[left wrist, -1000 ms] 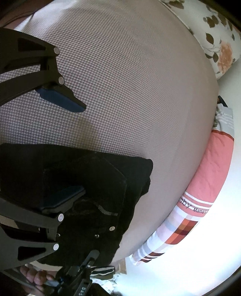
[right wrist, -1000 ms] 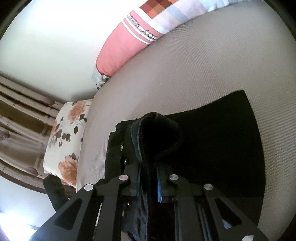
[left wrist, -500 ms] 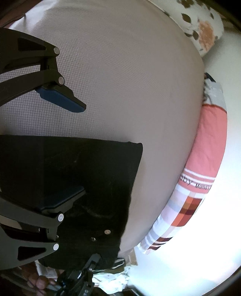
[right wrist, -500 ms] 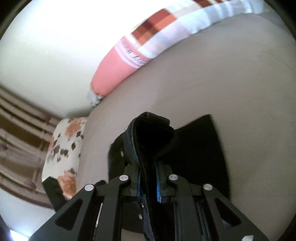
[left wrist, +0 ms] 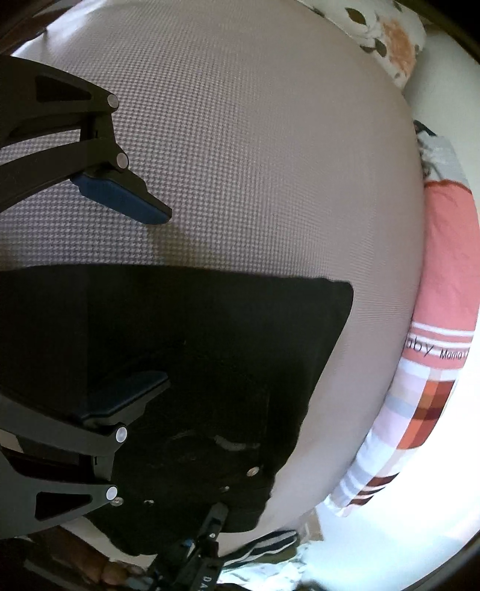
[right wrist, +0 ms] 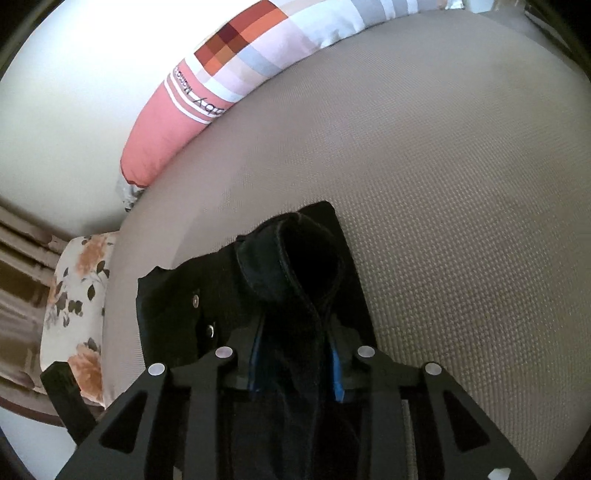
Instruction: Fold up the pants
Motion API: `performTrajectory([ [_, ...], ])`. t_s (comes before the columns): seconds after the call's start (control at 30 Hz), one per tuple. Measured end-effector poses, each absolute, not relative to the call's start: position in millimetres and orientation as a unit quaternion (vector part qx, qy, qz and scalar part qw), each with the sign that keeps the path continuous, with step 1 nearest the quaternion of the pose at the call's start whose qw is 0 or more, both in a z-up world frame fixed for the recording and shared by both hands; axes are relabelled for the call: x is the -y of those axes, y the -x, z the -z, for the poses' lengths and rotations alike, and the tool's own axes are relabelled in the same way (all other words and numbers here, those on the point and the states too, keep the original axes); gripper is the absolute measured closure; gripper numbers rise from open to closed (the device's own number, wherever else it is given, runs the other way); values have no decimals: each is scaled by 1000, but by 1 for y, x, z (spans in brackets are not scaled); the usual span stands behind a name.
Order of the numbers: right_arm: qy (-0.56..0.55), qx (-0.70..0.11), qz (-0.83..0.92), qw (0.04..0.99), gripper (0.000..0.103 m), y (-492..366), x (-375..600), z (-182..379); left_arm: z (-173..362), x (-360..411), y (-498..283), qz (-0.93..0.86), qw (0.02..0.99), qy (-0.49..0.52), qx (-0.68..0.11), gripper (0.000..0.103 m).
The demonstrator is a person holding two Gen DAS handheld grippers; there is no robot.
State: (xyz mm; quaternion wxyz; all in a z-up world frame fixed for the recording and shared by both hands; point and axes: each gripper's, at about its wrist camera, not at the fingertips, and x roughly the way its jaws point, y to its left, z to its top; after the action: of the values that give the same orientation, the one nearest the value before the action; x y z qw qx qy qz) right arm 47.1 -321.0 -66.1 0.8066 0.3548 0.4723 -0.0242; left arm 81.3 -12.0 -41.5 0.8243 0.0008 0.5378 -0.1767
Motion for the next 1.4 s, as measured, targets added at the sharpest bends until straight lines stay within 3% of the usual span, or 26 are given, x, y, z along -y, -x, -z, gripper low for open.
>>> performTrajectory([
  [0.47,-329,-494,20,804,77,13,314,39,35,20,-47,207,812,-13,-545,21],
  [0.57,-325,-503,16,801,88,20,310,39,33,23,-43,205,815,-20,-541,21],
  [0.73,-294,-506,26,810,94,27,302,32,32,24,-37,203,817,-24,-540,21],
  [1.27,-302,-519,33,799,93,29,306,51,42,35,-30,198,822,-57,-531,21],
  [1.4,-307,-518,38,798,84,28,307,49,44,34,-30,198,823,-56,-530,21],
])
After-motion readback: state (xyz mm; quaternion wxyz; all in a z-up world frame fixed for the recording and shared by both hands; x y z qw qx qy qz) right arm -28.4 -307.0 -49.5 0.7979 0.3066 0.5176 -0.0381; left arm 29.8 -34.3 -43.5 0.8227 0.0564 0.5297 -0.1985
